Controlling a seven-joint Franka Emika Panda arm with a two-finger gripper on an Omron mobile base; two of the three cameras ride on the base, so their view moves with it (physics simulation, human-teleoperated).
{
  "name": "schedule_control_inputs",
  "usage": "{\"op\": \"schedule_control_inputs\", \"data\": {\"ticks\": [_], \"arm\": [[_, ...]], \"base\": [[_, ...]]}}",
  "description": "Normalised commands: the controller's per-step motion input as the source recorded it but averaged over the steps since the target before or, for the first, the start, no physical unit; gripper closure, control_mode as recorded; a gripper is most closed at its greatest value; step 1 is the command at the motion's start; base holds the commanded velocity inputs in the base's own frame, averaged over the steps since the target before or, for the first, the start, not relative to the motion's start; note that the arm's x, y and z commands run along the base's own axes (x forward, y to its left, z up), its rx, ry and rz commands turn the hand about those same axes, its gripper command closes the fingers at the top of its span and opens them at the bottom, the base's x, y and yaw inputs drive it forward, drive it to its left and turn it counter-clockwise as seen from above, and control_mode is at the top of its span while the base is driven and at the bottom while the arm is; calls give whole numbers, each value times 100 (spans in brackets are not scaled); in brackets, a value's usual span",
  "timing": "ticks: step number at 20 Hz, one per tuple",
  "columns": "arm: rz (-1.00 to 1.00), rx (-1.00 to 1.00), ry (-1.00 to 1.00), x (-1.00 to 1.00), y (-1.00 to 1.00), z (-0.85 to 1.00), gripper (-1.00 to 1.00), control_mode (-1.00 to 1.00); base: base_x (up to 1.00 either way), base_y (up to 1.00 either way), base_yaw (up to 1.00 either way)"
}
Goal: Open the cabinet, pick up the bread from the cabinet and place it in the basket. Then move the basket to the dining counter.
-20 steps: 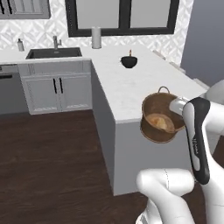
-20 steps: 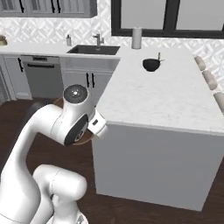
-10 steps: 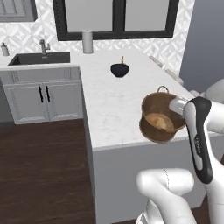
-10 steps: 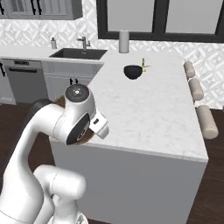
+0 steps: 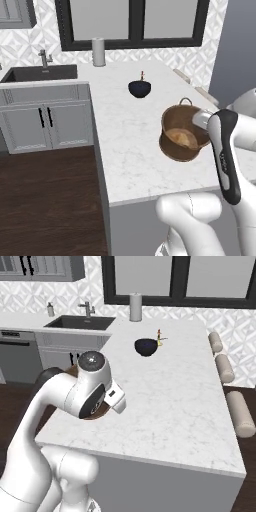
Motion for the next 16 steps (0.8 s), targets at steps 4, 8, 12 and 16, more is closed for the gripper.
{"op": "schedule_control_inputs", "data": {"ticks": [4,8,12,16], "arm": [[-2,3,11,64,-54,-48,100,-100],[0,3,21,100,-56,-100,100,-100],[0,12,8,100,-58,-85,100,-100],[0,12,1,90,-33,-53,100,-100]], "base": [[0,0,0],[0,0,0],[0,0,0],[0,0,0]]}}
